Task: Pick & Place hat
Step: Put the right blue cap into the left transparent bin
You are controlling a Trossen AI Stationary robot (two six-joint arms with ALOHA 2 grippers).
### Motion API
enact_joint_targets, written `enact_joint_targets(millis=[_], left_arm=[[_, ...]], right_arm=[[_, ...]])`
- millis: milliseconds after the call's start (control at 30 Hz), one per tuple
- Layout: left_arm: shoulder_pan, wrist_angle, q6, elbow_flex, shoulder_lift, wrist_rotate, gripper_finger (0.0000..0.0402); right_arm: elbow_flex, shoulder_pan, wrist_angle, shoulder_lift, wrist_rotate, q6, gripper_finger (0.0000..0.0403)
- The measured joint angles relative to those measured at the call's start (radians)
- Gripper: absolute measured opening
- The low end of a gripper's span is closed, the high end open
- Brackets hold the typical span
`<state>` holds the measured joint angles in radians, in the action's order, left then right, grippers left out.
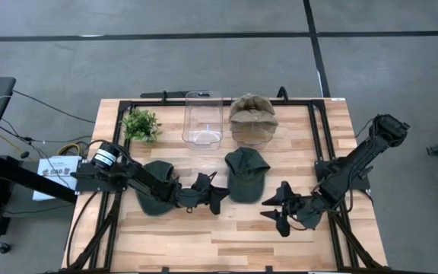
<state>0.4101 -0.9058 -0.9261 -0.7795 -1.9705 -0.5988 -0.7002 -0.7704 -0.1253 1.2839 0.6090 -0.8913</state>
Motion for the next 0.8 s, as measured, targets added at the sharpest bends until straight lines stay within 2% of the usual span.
enact_joint_targets(millis=[233, 400, 533, 800], left_arm=[[0.024, 0.000, 0.017, 0.000, 0.000, 0.038, 0.0076], [0.031, 0.019, 0.028, 0.001, 0.000, -0.027, 0.0076], [0.020, 0.019, 0.029, 0.001, 0.000, -0.044, 0.0076], [-0.010, 0.103, 0.054, 0.001, 0.000, 0.006, 0.0087]], right_arm=[[0.000, 0.000, -0.001, 0.000, -0.004, -0.002, 0.0197], [0.000, 0.000, -0.001, 0.000, -0.005, -0.001, 0.0208], [0.000, 0.000, -0.001, 0.000, -0.007, -0.001, 0.0209], [0.000, -0.001, -0.002, 0.000, -0.009, 0.000, 0.0204]])
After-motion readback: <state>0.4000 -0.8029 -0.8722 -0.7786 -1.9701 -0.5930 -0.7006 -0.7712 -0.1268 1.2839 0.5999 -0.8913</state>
